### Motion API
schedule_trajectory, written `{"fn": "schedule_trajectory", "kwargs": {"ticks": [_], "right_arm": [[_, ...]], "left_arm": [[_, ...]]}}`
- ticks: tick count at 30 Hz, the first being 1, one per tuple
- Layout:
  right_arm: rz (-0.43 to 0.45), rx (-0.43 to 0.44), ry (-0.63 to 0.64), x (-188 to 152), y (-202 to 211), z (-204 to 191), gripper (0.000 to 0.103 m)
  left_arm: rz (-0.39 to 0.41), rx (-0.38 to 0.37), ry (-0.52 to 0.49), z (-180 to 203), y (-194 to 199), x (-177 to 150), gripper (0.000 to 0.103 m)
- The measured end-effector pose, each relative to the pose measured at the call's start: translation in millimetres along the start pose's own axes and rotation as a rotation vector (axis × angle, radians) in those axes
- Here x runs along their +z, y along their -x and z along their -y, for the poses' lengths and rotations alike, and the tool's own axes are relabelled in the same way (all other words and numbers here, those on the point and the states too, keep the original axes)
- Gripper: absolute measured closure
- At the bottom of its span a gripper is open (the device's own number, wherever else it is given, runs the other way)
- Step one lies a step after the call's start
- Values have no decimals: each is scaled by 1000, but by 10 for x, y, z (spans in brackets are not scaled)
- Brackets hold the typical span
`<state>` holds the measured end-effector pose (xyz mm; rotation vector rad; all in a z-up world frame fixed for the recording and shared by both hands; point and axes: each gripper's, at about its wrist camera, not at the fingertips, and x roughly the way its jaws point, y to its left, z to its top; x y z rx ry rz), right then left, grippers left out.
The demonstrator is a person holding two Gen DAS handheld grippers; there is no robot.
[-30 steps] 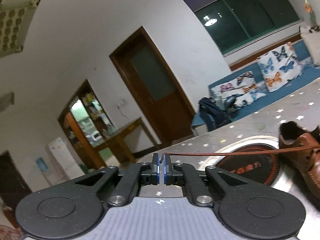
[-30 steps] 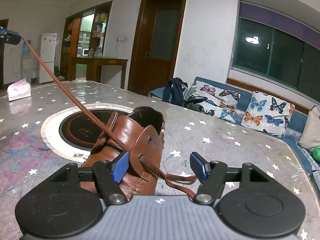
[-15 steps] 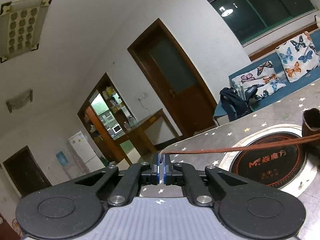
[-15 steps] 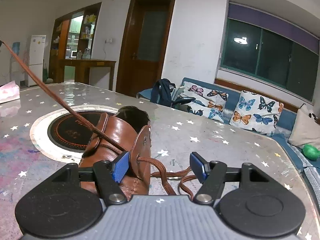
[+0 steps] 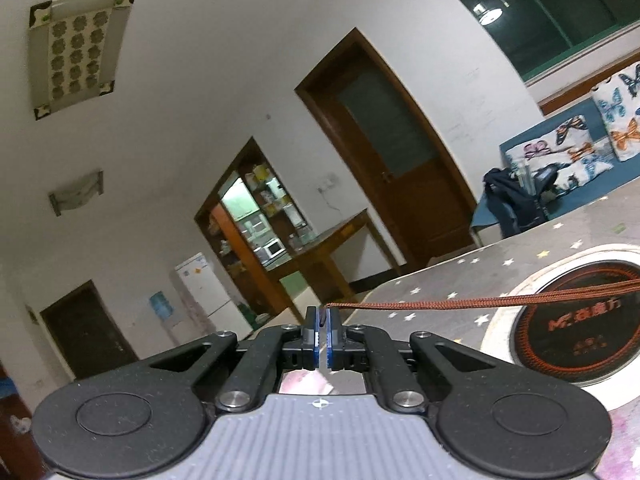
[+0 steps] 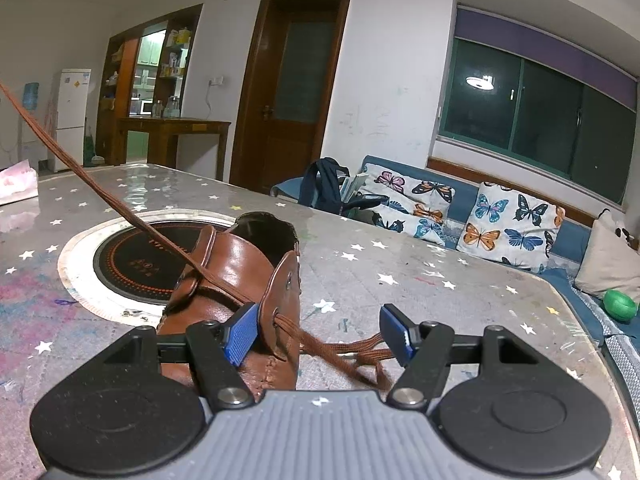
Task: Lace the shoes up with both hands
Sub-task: 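Pull the lace through the eyelet with the left gripper, drawing it away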
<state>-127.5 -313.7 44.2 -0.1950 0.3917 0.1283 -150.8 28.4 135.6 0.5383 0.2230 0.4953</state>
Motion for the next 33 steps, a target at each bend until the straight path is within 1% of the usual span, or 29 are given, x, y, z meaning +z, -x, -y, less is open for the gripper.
{"fn": "schedule_trajectory", "kwargs": {"ticks": [4, 10, 13, 16, 17, 19, 23, 27, 28, 29, 31, 33], "right_arm": [[0, 2, 1, -2, 0, 7, 36], [0, 4, 5, -2, 0, 10, 35], [-1, 30, -11, 4, 7, 51, 36], [-2, 72, -40, 13, 59, 137, 36], [-4, 83, -51, 16, 82, 174, 36], [-12, 76, -64, 23, 139, 288, 36], [-52, 45, -67, 58, 169, 567, 37], [-104, -12, -9, 38, 37, 759, 37], [-115, -15, -7, 31, 6, 797, 39], [-131, -17, -10, 21, -45, 849, 43], [-160, -11, -31, 4, -171, 958, 45], [-171, 11, -60, 21, -296, 1045, 48]], "left_arm": [[-21, 7, 16, -65, -21, -23, 99], [-29, 39, -2, -52, -99, -14, 99], [-37, -7, -13, -47, -113, -40, 98], [-41, -14, -50, 21, -119, -87, 96], [-53, -21, -47, 30, -141, -103, 96], [-76, -34, -42, 49, -183, -139, 96], [-105, -52, -54, 105, -240, -218, 96], [-126, -44, -72, 140, -290, -276, 96], [-133, -41, -76, 140, -300, -289, 96], [-141, -42, -76, 137, -310, -305, 96], [-152, -42, -79, 139, -324, -332, 96], [-161, -39, -85, 153, -332, -356, 96]]}}
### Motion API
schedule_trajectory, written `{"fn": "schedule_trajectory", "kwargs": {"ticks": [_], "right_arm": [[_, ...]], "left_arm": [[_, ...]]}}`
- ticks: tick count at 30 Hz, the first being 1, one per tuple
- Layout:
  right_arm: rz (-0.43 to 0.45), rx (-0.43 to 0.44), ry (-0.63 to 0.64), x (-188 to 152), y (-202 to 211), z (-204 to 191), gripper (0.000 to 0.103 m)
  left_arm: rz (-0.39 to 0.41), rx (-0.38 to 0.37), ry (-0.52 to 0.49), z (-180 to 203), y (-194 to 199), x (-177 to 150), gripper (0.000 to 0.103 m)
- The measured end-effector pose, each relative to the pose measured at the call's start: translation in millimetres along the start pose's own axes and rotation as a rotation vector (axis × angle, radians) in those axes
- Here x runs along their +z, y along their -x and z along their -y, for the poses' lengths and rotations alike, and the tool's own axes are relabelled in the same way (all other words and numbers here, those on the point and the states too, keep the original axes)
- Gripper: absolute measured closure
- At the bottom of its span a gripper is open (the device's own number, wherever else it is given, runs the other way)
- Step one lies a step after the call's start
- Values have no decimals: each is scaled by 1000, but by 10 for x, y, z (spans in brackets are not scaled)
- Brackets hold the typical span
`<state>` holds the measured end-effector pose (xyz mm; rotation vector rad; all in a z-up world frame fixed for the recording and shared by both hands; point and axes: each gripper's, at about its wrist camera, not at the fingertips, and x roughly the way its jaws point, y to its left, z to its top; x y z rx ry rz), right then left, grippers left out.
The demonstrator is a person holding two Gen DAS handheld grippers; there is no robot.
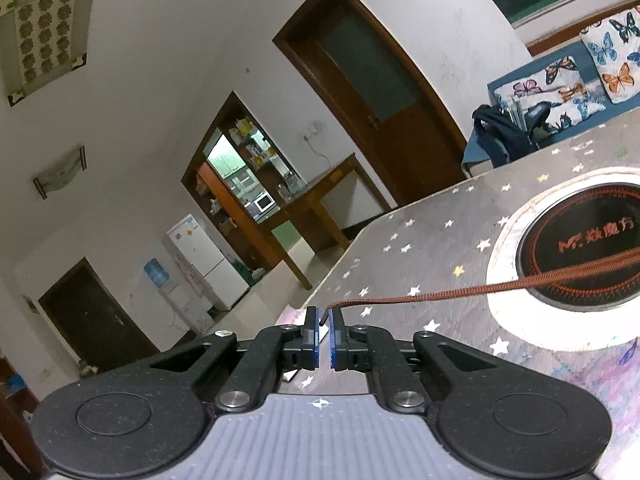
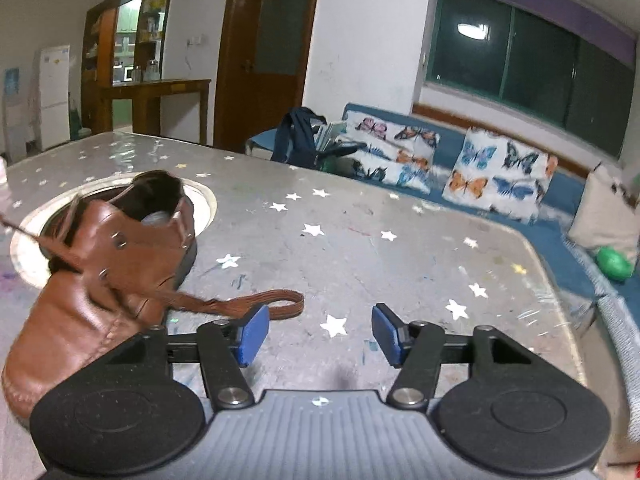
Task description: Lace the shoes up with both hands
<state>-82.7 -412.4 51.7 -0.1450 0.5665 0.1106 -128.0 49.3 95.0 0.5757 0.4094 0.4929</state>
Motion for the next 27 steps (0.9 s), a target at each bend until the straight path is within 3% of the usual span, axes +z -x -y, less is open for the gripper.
{"fn": "schedule_trajectory", "kwargs": {"ticks": [7, 12, 15, 17, 19, 24, 27], "right_arm": [[-62, 125, -147, 188, -476, 305, 55], [-153, 217, -149, 226, -856, 302, 57], [-181, 215, -85, 187, -938, 224, 64], [-180, 183, -46, 164, -893, 188, 88], [-185, 152, -49, 138, -842, 217, 101], [-152, 18, -83, 23, -616, 439, 101], [-139, 59, -118, 33, -513, 552, 95]], "left_arm": [[-23, -6, -4, 38, -42, -15, 95], [-39, -13, -13, 71, -69, -30, 95], [-49, -8, -13, 66, -96, -44, 93], [-57, -4, -16, 70, -123, -55, 92], [-61, -4, -15, 81, -142, -65, 92], [-65, -18, -21, 125, -165, -76, 92], [-65, -23, -20, 136, -171, -66, 92]]}}
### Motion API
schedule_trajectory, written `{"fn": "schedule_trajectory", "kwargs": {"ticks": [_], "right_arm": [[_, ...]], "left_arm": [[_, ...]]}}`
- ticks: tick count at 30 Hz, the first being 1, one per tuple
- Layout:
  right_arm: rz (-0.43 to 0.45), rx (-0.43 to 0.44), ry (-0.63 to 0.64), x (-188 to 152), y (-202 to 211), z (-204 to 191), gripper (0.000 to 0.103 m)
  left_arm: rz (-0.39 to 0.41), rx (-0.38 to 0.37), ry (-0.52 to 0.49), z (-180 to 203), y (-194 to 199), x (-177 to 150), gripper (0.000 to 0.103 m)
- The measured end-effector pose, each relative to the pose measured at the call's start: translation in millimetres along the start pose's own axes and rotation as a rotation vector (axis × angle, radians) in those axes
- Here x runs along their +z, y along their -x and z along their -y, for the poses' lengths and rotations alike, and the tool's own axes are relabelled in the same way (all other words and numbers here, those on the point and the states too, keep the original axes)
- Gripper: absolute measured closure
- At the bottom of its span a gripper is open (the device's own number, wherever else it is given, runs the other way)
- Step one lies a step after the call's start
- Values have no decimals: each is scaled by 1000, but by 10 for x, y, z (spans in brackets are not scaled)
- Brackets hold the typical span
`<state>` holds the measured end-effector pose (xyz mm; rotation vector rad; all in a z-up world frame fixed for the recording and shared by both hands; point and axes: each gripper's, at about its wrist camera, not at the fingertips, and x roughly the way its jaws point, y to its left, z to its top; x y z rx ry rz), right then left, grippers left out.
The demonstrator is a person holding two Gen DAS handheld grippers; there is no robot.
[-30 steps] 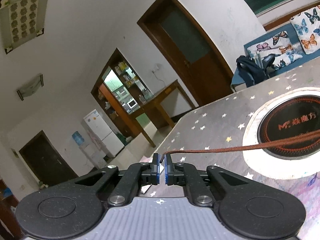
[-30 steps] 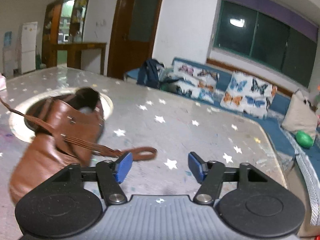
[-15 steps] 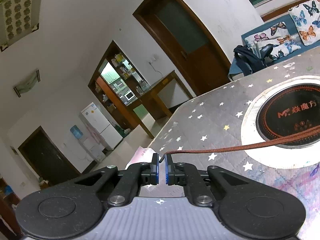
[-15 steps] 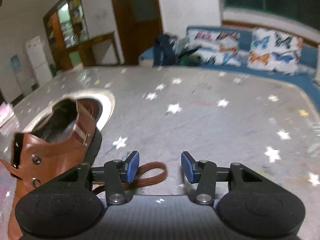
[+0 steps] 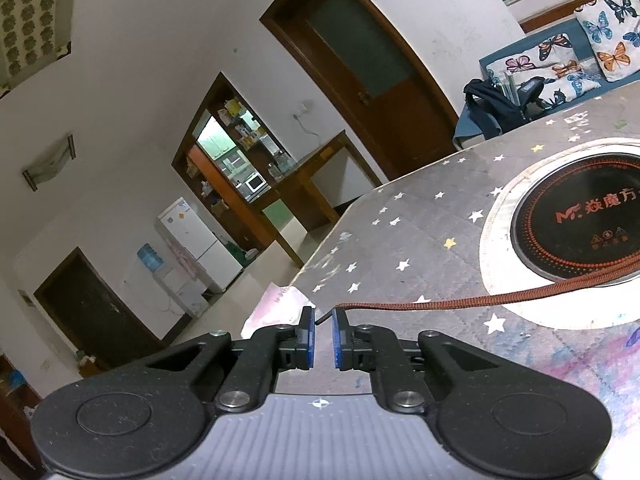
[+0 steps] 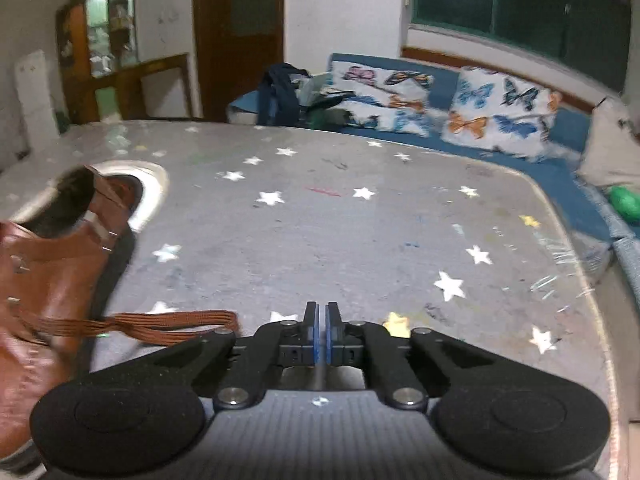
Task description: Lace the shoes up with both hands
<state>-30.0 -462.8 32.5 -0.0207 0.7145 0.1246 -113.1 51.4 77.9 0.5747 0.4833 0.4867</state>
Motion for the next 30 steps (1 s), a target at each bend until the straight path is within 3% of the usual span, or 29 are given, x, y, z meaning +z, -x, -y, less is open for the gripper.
{"fn": "schedule_trajectory", "kwargs": {"ticks": [2, 4, 7, 10, 11, 13, 17, 19, 21, 22, 24, 28, 30], "right_arm": [[1, 58, 7, 45, 7, -37, 76], [0, 114, 14, 88, 6, -77, 67], [-42, 155, 42, 132, -147, -192, 66], [-77, 159, 82, 81, -231, -281, 73], [-78, 150, 98, 57, -229, -308, 89], [-76, 102, 115, 12, -155, -332, 101], [-45, -44, 92, -144, 40, -230, 101], [-53, -104, 36, -240, 140, -108, 99], [-57, -133, -4, -326, 230, -11, 91], [-48, -153, -23, -367, 291, 52, 82], [-34, -184, -41, -395, 372, 130, 79], [7, -169, -51, -369, 462, 196, 67], [22, -135, -38, -357, 458, 159, 66]], "left_arm": [[-1, -4, 1, 11, 5, 2, 92], [-3, -7, 2, 18, 15, 1, 90], [-1, -2, 7, 1, 35, 3, 88], [1, 3, 3, -15, 33, 1, 87], [0, 5, 2, -16, 24, -1, 87], [-3, 4, 5, -9, 1, -2, 87], [-5, -21, -2, 64, -6, -6, 87], [-1, -33, -10, 103, 2, -14, 80], [3, -42, -17, 147, 9, -13, 70], [5, -48, -19, 168, 13, -11, 68], [6, -73, -13, 189, 29, -1, 62], [10, -151, 7, 257, 101, 10, 43], [8, -202, 15, 304, 137, 7, 26]]}}
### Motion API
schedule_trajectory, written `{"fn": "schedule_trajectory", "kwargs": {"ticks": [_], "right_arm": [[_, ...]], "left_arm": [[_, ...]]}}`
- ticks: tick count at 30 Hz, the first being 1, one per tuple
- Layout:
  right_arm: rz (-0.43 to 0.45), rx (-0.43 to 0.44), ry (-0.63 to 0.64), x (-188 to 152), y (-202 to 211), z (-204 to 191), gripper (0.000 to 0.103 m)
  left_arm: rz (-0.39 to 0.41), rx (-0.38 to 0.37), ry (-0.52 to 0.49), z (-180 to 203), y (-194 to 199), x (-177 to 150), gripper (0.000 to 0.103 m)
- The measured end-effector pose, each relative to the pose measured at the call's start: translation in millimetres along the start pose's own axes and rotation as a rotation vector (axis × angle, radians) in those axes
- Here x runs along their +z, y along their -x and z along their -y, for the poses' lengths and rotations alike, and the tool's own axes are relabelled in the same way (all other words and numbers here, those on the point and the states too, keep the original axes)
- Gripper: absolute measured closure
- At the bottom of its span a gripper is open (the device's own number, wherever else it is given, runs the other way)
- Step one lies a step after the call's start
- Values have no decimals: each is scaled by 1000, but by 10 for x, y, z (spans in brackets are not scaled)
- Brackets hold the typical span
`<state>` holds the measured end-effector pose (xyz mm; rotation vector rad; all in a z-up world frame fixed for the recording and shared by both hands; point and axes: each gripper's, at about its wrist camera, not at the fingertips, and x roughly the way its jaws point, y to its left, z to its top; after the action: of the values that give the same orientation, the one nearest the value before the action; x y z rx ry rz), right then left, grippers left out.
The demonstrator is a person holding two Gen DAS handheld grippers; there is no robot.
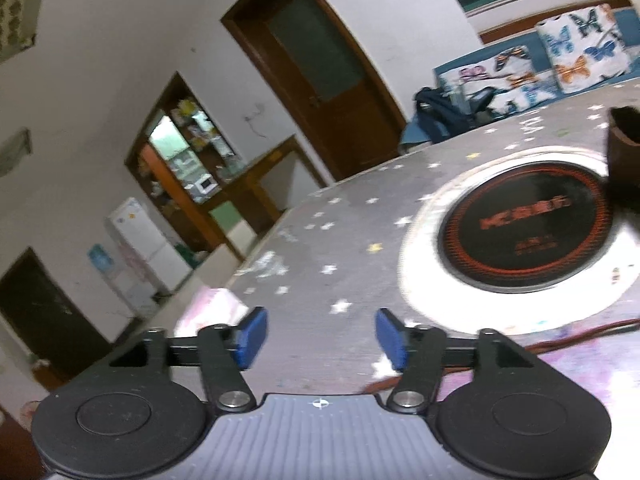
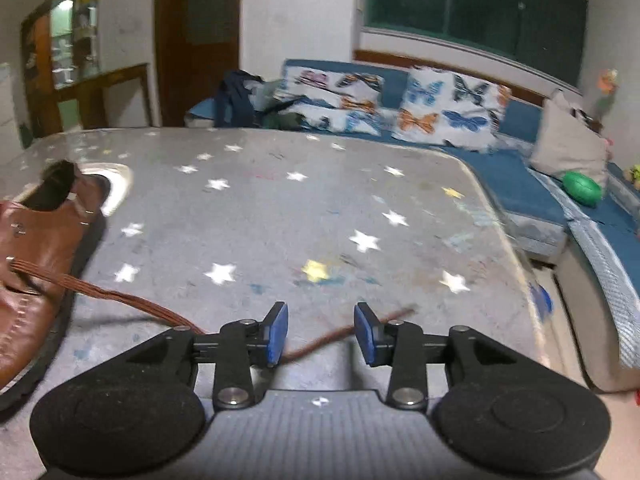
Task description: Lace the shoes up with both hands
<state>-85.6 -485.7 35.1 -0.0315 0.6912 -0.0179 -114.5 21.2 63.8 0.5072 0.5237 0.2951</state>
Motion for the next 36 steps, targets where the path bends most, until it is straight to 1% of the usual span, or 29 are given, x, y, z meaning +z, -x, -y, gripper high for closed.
{"fn": "schedule_trajectory", "kwargs": {"ticks": [2, 3, 6, 9, 11, 12, 16, 19, 22, 24, 27, 28, 30, 32, 33, 36], "right_arm": [[1, 37, 18, -11, 0, -69, 61], [-1, 54, 29, -16, -12, -116, 61], [-9, 102, 44, -39, -47, -251, 58], [-16, 148, 59, -73, -27, -340, 56], [-30, 151, 84, -90, -31, -382, 56], [-36, 150, 95, -97, -35, -397, 56], [-47, 137, 81, -84, -83, -332, 60], [-46, 103, 70, -36, -143, -260, 64], [-50, 81, 56, 12, -199, -183, 64], [-58, 59, 48, 27, -203, -140, 63], [-74, 63, 54, 30, -165, -85, 59], [-74, 61, 63, 26, -134, -81, 55], [-71, 57, 82, 20, -67, -86, 53], [-69, 58, 91, 12, -1, -99, 43], [-65, 58, 89, 6, 30, -109, 40], [-59, 67, 79, -1, 91, -145, 38]], "left_arm": [[-1, -69, 5, 69, 37, -9, 19], [-5, -101, 11, 100, 52, -14, 11], [-14, -208, 32, 211, 97, -26, 1], [-36, -318, 68, 295, 104, -26, 0], [-55, -376, 89, 372, 106, -39, 0], [-59, -392, 92, 400, 114, -49, 0], [-52, -430, 57, 548, 144, -59, 0], [-55, -453, 39, 635, 177, -61, 0], [-59, -464, 26, 711, 187, -60, 0], [-70, -476, 35, 721, 182, -65, 0], [-93, -500, 61, 702, 155, -77, 0], [-99, -504, 72, 692, 144, -81, 0], [-111, -513, 99, 658, 120, -89, 0], [-124, -522, 125, 624, 98, -93, 0], [-126, -525, 134, 607, 96, -95, 0], [-133, -517, 136, 581, 105, -96, 0]]}}
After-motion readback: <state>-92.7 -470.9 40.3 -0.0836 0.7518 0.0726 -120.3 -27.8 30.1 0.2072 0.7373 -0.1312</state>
